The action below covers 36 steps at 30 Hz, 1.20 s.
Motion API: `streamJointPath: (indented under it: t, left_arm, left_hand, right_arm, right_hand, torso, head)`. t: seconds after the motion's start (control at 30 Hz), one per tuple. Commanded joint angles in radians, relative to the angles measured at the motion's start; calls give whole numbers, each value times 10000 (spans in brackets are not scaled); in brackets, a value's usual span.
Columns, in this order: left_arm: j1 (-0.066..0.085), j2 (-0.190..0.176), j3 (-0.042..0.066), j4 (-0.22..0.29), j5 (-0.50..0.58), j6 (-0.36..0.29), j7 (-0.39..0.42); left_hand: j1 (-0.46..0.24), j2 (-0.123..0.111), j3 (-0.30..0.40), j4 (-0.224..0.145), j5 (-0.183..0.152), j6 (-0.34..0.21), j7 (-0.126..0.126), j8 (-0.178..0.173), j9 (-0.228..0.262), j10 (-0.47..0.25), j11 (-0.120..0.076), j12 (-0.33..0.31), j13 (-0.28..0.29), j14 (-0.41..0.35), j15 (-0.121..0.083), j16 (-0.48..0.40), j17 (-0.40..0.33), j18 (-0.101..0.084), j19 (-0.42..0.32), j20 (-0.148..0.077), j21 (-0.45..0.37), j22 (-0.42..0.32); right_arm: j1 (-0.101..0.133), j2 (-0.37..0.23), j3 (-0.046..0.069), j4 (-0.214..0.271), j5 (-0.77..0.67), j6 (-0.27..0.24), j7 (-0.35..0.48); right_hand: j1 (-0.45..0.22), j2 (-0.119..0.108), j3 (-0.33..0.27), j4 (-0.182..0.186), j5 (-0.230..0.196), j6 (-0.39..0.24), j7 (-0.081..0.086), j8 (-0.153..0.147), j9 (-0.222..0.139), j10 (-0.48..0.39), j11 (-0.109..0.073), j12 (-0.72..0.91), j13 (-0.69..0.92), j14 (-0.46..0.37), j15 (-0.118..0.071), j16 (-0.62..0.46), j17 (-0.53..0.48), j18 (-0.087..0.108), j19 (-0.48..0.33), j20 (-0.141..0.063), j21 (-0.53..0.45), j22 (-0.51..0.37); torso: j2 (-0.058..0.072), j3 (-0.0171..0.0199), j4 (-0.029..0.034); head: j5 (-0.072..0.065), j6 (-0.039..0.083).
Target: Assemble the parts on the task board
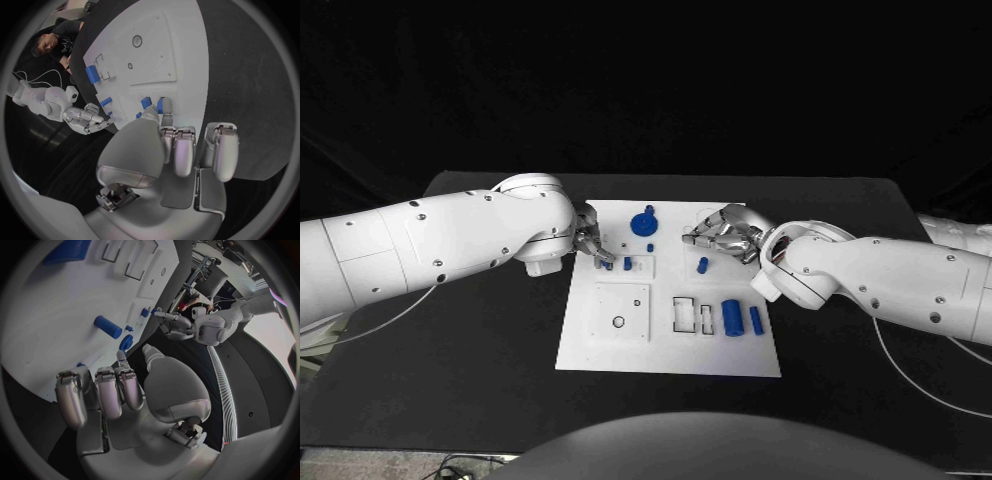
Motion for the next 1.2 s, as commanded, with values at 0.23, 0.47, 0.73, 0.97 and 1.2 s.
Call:
streamJointPath:
  t: [0.23, 0.47, 0.73, 0.97, 1.2]
  left_arm:
    - [-22, 88, 2, -33, -189, 8, 53]
    - [-41, 125, 2, -97, -194, -17, 105]
    - [-80, 154, 2, -172, -238, 27, 124]
    - [-92, 199, 2, -236, -230, 72, 193]
    - [-98, 207, 2, -284, -195, 58, 288]
  left_hand:
    - [319, 232, 103, -40, 21, 82, -106, 14, 16, 1561, -440, -57, 326, 992, 12, 26, 2635, -75, 1035, 70, 24, 2634]
    - [316, 225, 126, -38, 20, 76, -101, 6, 14, 1561, -437, -57, 326, 992, 12, 26, 2635, -75, 1035, 70, 24, 2634]
    - [299, 218, 165, -29, 16, 66, -93, -7, 10, 1561, -428, -57, 326, 992, 13, 26, 2635, -75, 1035, 69, 24, 2634]
    - [290, 216, 179, -27, 15, 64, -89, -11, 9, 1561, -425, -57, 326, 992, 13, 26, 2635, -75, 1035, 69, 24, 2634]
    - [280, 217, 205, -27, 14, 66, -87, -14, 9, 1561, -421, -57, 326, 992, 14, 26, 2635, -75, 1035, 68, 24, 2634]
  right_arm:
    - [-6, 21, 1, 5, -86, 83, 52]
    - [-6, 17, 1, 9, -86, 76, 50]
    - [-6, 18, 1, 26, -86, 74, 62]
    - [-6, 33, 1, 31, -86, 81, 54]
    - [-6, 21, 1, 42, -86, 80, 43]
  right_hand:
    - [-21, -3, 28, -5, 44, -31, 189, 40, 14, 1074, 76, 39, 2635, 1043, 68, 41, 2631, -143, 1029, 56, 45, 2632]
    - [-21, -3, 28, -5, 44, -31, 189, 40, 14, 1074, 76, 39, 2635, 1043, 68, 41, 2631, -143, 1029, 56, 45, 2632]
    - [-21, -3, 28, -5, 44, -31, 189, 40, 14, 1074, 76, 39, 2635, 1043, 68, 41, 2631, -143, 1029, 56, 45, 2632]
    - [-21, -3, 28, -5, 44, -31, 189, 40, 14, 1074, 76, 39, 2635, 1043, 68, 41, 2631, -143, 1029, 56, 45, 2632]
    - [-21, -3, 28, -5, 44, -31, 189, 40, 14, 1074, 76, 39, 2635, 1043, 68, 41, 2631, -143, 1029, 56, 45, 2632]
  torso:
    - [-5, 1, -9]
    - [0, 1, -10]
    - [-3, 2, -6]
    - [5, -9, 0]
    - [2, -7, -1]
  head:
    - [-7, -7]
    - [-30, -16]
    - [-41, -16]
    - [-44, -16]
    - [-57, -16]
